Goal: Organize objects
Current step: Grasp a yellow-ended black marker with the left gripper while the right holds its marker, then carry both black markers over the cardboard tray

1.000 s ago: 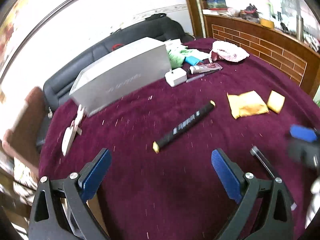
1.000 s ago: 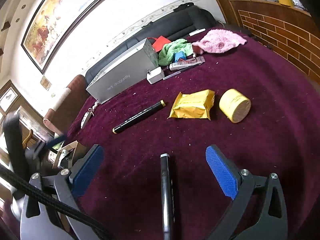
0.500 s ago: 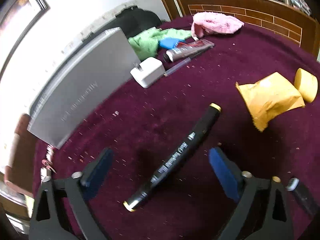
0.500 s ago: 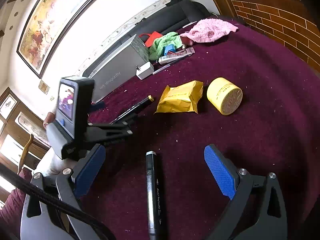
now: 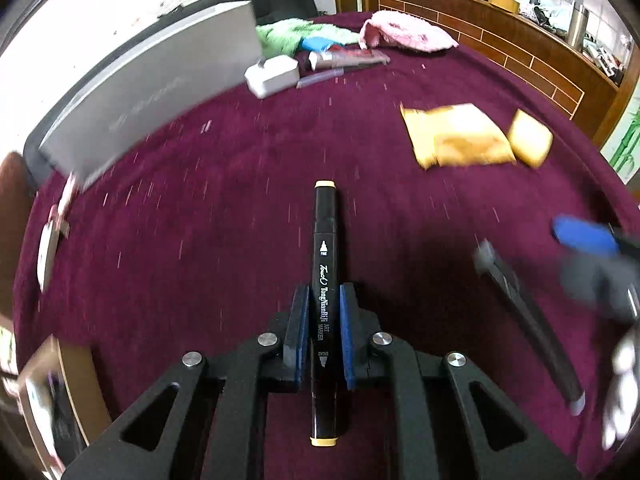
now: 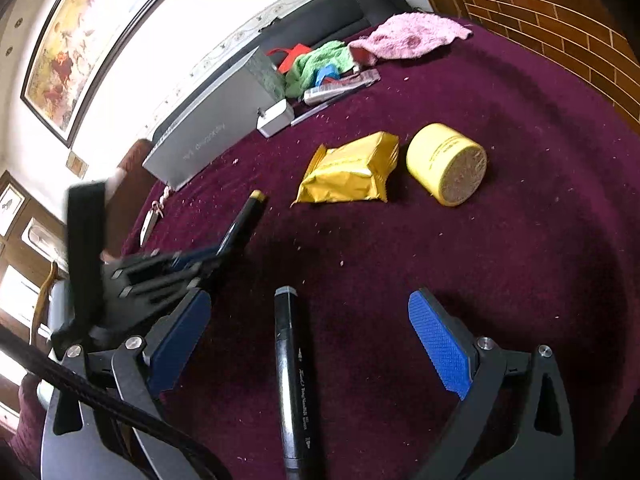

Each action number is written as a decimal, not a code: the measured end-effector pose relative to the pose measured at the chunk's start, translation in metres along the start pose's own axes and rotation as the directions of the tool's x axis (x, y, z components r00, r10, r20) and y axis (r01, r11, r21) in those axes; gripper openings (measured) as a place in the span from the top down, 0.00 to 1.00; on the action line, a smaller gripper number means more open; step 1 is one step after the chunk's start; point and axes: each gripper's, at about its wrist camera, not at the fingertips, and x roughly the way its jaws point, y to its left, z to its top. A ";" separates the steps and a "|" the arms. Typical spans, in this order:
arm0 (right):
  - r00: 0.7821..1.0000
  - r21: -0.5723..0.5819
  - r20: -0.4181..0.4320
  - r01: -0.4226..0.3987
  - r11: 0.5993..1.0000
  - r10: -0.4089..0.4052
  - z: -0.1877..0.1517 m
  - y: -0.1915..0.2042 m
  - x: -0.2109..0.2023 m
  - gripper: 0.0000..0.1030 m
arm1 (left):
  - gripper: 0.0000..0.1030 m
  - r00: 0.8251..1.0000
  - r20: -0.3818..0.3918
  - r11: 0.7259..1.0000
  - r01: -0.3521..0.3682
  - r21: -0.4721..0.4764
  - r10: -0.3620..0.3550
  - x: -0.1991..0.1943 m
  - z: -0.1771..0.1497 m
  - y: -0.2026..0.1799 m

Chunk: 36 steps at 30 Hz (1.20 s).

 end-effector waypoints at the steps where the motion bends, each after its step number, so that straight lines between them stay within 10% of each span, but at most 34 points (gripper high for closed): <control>1: 1.000 -0.011 -0.002 0.005 1.000 -0.005 0.000 0.002 0.001 0.03 | 0.89 1.000 -0.004 1.000 -0.003 -0.007 0.003 -0.005 -0.014 0.000; 11: 0.998 -0.121 -0.026 0.054 0.991 -0.058 -0.009 0.016 0.013 0.03 | 0.86 0.987 0.035 0.987 -0.155 -0.032 0.156 -0.032 -0.065 -0.026; 17: 0.992 -0.165 -0.013 0.121 0.979 -0.125 -0.012 0.024 0.016 0.07 | 0.80 0.987 0.100 0.986 -0.114 -0.120 0.126 -0.029 -0.071 -0.012; 23: 0.938 -0.319 -0.080 0.295 0.900 -0.336 -0.030 0.053 0.027 0.17 | 0.35 0.993 0.079 0.956 -0.056 -0.287 0.082 -0.028 -0.084 0.022; 26: 0.899 -0.413 -0.057 0.375 0.830 -0.435 -0.040 0.068 0.033 0.20 | 0.33 0.989 0.100 0.961 -0.079 -0.264 0.108 -0.028 -0.087 0.018; 33: 0.892 -0.421 -0.122 0.351 0.836 -0.436 -0.037 0.073 0.036 0.43 | 0.36 0.991 0.116 0.968 -0.037 -0.248 0.068 -0.028 -0.088 0.020; 36: 0.890 -0.416 -0.137 0.346 0.841 -0.434 -0.036 0.073 0.037 0.47 | 0.59 0.991 0.131 0.980 -0.006 -0.200 0.032 -0.032 -0.088 0.014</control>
